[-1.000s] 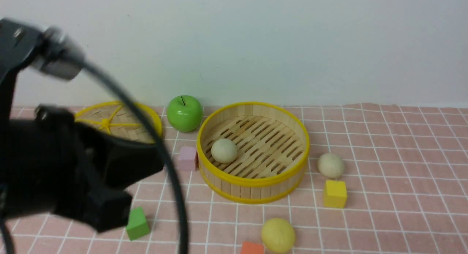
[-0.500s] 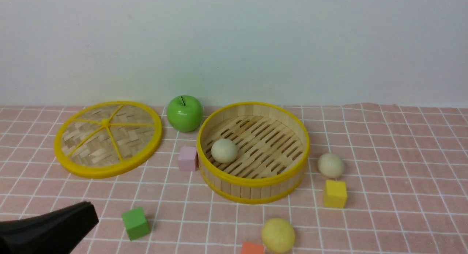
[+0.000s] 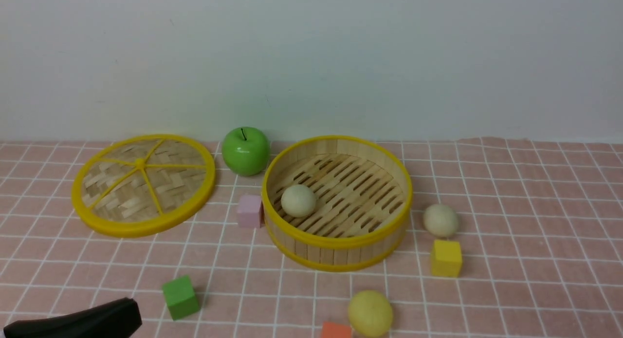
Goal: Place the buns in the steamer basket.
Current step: Use the right arm to grab a steamed stuffed bun
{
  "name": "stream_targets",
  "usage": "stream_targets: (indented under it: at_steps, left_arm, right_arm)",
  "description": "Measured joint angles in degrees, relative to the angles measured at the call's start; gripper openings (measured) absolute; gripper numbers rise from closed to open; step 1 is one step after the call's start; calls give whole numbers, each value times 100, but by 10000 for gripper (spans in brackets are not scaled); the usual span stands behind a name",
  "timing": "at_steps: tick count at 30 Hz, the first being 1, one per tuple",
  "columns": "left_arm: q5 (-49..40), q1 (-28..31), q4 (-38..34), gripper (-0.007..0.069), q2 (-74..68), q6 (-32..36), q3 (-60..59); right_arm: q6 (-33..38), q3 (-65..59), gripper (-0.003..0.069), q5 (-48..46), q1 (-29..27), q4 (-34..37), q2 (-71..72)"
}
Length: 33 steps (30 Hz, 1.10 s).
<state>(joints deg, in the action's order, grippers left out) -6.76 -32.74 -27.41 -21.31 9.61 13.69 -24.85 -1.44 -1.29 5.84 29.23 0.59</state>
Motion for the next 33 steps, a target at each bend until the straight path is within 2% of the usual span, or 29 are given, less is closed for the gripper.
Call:
stream_targets:
  at_steps: [1, 3, 4, 7, 8, 9, 13, 17, 20, 26, 30, 33]
  left_arm:
    - [0, 0, 0, -14, 0, 0, 0]
    - [0, 0, 0, -14, 0, 0, 0]
    - [0, 0, 0, -14, 0, 0, 0]
    - [0, 0, 0, -14, 0, 0, 0]
    - [0, 0, 0, -14, 0, 0, 0]
    - [0, 0, 0, -14, 0, 0, 0]
    - [0, 0, 0, -14, 0, 0, 0]
    - [0, 0, 0, -14, 0, 0, 0]
    - [0, 0, 0, -14, 0, 0, 0]
    - [0, 0, 0, -14, 0, 0, 0]
    - [0, 0, 0, -14, 0, 0, 0]
    - [0, 0, 0, -14, 0, 0, 0]
  right_arm:
    - [0, 9, 239, -17, 0, 13, 0]
    - [102, 403, 211, -827, 54, -81, -71]
    - [399, 792, 185, -1545, 146, -252, -291]
    - [1161, 1832, 120, -2899, 348, -636, -1129]
    - [1554, 2322, 83, -3544, 437, -793, -1780]
    - [1677, 2401, 78, -3746, 461, -816, -1878]
    - [2526, 3823, 8, -5216, 518, -1306, -4007]
    - [2722, 4343, 4, -5433, 641, -1449, -5260]
    - [2873, 4765, 4, -5211, 1217, -1434, -6519]
    - [2787, 5408, 10, -4662, 2492, -1489, -7842]
    - [2485, 5903, 57, -4487, 3046, -1770, -8696]
    - [2342, 6181, 123, -4293, 3180, -1934, -9187]
